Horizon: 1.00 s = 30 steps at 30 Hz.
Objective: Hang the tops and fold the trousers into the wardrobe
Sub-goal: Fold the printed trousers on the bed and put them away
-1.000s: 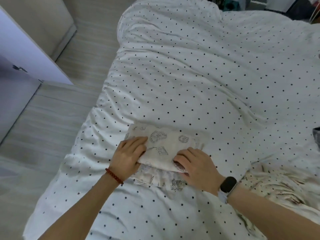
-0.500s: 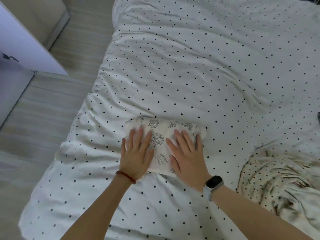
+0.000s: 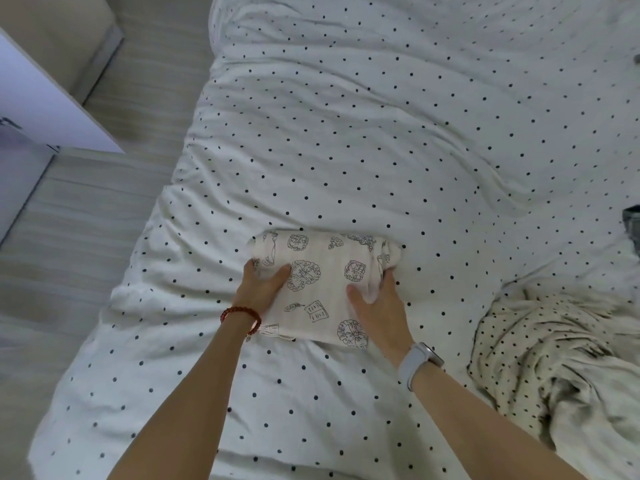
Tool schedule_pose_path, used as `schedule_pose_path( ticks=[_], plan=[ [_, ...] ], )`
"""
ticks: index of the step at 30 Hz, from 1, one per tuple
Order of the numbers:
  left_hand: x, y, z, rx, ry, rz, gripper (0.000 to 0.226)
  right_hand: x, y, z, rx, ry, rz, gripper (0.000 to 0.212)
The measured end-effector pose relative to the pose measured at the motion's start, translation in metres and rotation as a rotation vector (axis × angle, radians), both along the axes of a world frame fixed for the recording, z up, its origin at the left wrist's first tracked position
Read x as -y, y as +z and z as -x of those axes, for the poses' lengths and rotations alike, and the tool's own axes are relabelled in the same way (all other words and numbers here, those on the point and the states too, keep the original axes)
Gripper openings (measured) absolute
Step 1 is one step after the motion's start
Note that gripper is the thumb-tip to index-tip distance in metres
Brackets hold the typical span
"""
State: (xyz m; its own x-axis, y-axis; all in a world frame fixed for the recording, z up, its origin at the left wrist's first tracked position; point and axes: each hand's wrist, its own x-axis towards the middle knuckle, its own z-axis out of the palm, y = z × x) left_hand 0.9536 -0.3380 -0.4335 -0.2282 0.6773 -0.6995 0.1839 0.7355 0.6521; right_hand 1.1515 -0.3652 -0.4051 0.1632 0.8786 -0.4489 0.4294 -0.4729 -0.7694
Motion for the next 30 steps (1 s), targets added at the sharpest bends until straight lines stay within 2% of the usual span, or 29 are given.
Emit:
schedule_pose_path(
  ticks=[4, 6, 9, 10, 13, 14, 15, 17, 21, 27, 30],
  plan=[
    [0.006, 0.004, -0.006, 0.107, 0.026, -0.071, 0.049, -0.003, 0.003, 0.012, -0.054, -0.033, 0.015, 0.058],
    [0.011, 0.008, -0.007, 0.114, 0.037, -0.097, 0.057, -0.003, 0.007, 0.012, -0.082, -0.028, 0.014, 0.059],
    [0.015, 0.007, -0.006, 0.026, 0.022, -0.063, 0.107, -0.001, 0.014, 0.009, -0.077, -0.025, -0.013, 0.061],
    [0.016, 0.011, -0.005, 0.059, 0.044, -0.046, 0.111, 0.001, 0.018, 0.008, -0.068, -0.019, -0.036, 0.062],
    [0.022, 0.023, -0.006, 0.264, 0.208, -0.022, 0.088, 0.004, 0.027, 0.003, -0.065, -0.015, -0.089, 0.073],
    [0.024, 0.027, -0.008, 0.265, 0.245, -0.019, 0.082, 0.005, 0.03, 0.001, -0.063, -0.015, -0.1, 0.078],
    [0.028, 0.033, -0.01, 0.216, 0.264, -0.044, 0.076, 0.006, 0.033, -0.001, -0.057, -0.005, -0.115, 0.081],
    [0.039, 0.047, -0.014, -0.005, 0.25, -0.176, 0.064, 0.01, 0.044, -0.001, -0.015, 0.057, -0.167, 0.08],
    [0.064, 0.083, -0.019, -0.334, 0.125, -0.453, 0.056, 0.014, 0.067, 0.017, 0.102, 0.213, -0.341, 0.064],
    [0.107, 0.149, 0.025, -0.559, 0.173, -0.623, 0.043, 0.028, 0.12, 0.081, 0.048, 0.389, -0.53, 0.05],
    [0.13, 0.185, 0.075, -0.665, 0.271, -0.669, 0.04, 0.037, 0.154, 0.132, -0.016, 0.469, -0.598, 0.046]
  ],
)
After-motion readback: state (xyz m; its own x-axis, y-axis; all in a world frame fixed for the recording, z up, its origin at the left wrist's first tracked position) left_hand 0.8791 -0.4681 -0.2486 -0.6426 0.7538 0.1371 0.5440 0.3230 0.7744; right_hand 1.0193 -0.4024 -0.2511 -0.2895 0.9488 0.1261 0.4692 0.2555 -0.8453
